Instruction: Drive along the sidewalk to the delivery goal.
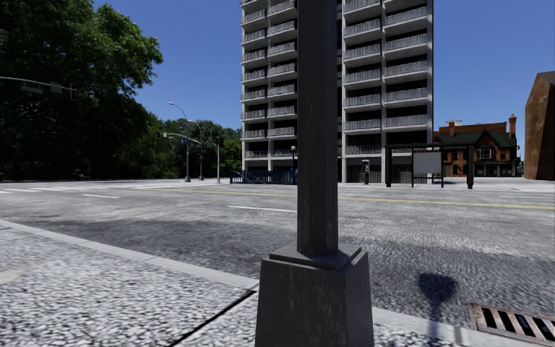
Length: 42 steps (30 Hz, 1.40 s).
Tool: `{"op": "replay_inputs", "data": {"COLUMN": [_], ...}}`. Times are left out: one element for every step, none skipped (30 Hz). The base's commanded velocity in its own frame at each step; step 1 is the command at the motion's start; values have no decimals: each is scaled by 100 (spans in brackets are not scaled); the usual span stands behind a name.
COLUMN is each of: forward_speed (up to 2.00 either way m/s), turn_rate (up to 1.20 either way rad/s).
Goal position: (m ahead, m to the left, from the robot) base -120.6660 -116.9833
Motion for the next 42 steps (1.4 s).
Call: {"op": "replay_inputs", "data": {"forward_speed": [0,0,0,0,0,0,0,0,0,0,0,0,0,0,0,0,0,0,0,0,0,0,0,0,0,0,0,0,0,0,-30,-31,-31,-31,-32,-32,-33,-33,-33,-33,-41,-45], "turn_rate": [0,0,0,0,0,0,0,0,0,0,0,0,0,0,0,0,0,0,0,0,0,0,0,0,0,0,0,0,0,0,-23,-28,-30,-30,-30,-30,-30,-30,-30,-30,-30,-31]}}
